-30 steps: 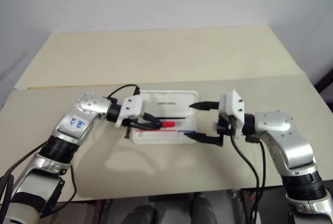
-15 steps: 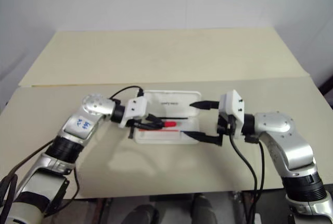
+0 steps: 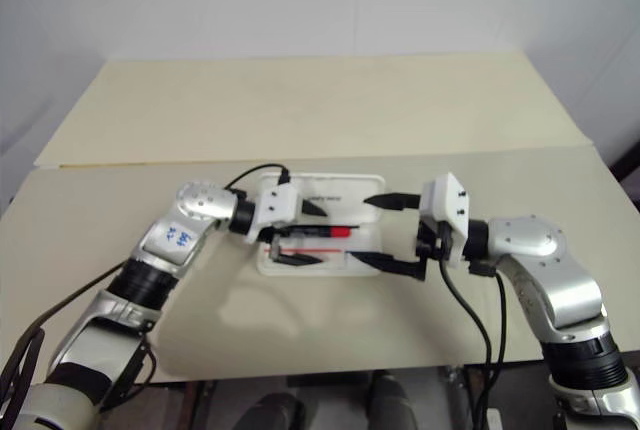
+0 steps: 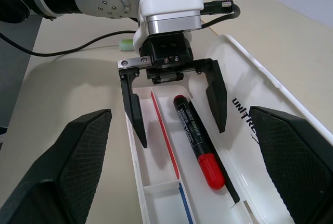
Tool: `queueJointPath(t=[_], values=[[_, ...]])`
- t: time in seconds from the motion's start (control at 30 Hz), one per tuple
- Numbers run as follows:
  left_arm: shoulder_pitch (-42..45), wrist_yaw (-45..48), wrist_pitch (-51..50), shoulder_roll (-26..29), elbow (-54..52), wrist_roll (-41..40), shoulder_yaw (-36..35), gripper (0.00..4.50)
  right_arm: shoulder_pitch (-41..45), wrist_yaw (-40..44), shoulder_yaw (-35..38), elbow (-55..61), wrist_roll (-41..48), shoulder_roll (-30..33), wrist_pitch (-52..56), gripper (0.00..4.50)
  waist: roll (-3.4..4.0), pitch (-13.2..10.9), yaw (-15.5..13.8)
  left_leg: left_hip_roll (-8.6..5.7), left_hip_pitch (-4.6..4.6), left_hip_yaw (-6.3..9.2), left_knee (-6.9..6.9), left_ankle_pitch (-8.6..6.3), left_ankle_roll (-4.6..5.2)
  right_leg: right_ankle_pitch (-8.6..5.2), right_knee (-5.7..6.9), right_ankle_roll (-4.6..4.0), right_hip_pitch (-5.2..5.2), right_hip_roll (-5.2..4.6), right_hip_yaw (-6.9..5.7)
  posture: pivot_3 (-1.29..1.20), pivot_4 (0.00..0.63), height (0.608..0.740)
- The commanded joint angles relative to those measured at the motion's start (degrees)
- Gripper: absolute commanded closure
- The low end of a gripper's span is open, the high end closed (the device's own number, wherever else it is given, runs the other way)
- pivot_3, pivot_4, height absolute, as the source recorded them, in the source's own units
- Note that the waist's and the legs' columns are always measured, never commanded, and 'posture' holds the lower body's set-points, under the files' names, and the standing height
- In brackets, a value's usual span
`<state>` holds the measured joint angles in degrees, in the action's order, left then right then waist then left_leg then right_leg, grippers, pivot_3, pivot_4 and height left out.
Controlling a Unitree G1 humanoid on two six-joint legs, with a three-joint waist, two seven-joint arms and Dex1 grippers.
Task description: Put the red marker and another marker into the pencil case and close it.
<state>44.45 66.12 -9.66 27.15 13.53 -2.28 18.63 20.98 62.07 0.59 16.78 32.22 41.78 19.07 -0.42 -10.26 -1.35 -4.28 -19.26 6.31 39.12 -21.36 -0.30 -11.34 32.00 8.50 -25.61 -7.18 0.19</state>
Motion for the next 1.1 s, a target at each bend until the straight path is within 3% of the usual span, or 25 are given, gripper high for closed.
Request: queueJointPath(t=[0.03, 0.43, 0.53, 0.67, 0.83, 1.1], values=[[0.02, 0.84, 0.36, 0.99, -3.77, -1.26, -1.46, 0.02, 0.30, -0.26, 1.44, 1.85, 0.98, -0.58, -0.40, 0.00, 0.00, 0.00, 0.01, 0.00, 0.00, 0.00, 0.00, 0.00, 0.00, 0.00, 0.00, 0.00, 0.00, 0.00, 0.00, 0.00, 0.150, 0.740], [-2.00, 2.85, -1.88, 3.32, -8.76, -4.34, -3.24, 0.02, 1.47, 0.41, 0.66, 0.56, 0.35, -2.00, -0.66, 0.00, 0.00, 0.00, 0.02, 0.00, 0.00, 0.01, 0.00, 0.00, 0.00, 0.00, 0.00, 0.00, 0.00, 0.00, 0.00, 0.00, 0.150, 0.740], [-2.91, 3.44, -2.52, 3.89, -10.79, -5.64, -4.03, 0.64, 1.59, 0.49, 0.60, 0.41, 0.31, -2.10, -0.62, 0.00, 0.00, 0.00, 0.02, 0.00, 0.00, 0.01, 0.00, 0.00, 0.00, 0.00, 0.00, 0.00, 0.00, 0.00, 0.00, 0.00, 0.150, 0.740], [-3.83, 4.00, -2.02, 4.55, -12.66, -7.14, -5.11, 1.90, 1.74, 0.52, 0.51, 0.24, 0.23, -2.24, -0.62, 0.00, 0.00, 0.00, 0.02, 0.00, 0.00, 0.01, 0.00, 0.00, 0.00, 0.00, 0.00, 0.00, 0.00, 0.00, 0.00, 0.00, 0.150, 0.740], [-5.85, 5.25, -3.80, 7.27, -16.99, -10.75, -7.95, 1.90, 1.91, 0.65, 0.37, -0.17, 0.09, -2.37, -0.76, 0.00, 0.00, 0.00, 0.11, 0.01, 0.00, 0.02, 0.00, 0.00, 0.00, 0.00, 0.00, 0.00, 0.00, 0.00, 0.00, 0.00, 0.150, 0.740], [-14.84, 4.97, -11.12, 17.15, -27.79, -19.06, -18.22, 1.90, 3.39, 2.38, -0.17, -1.40, 0.33, -2.46, -0.67, 0.00, 0.00, 0.00, 0.68, 0.08, 0.02, 0.10, -0.01, -0.03, -0.04, -0.01, 0.01, -0.02, -0.01, 0.03, 0.02, 0.00, 0.150, 0.740]])
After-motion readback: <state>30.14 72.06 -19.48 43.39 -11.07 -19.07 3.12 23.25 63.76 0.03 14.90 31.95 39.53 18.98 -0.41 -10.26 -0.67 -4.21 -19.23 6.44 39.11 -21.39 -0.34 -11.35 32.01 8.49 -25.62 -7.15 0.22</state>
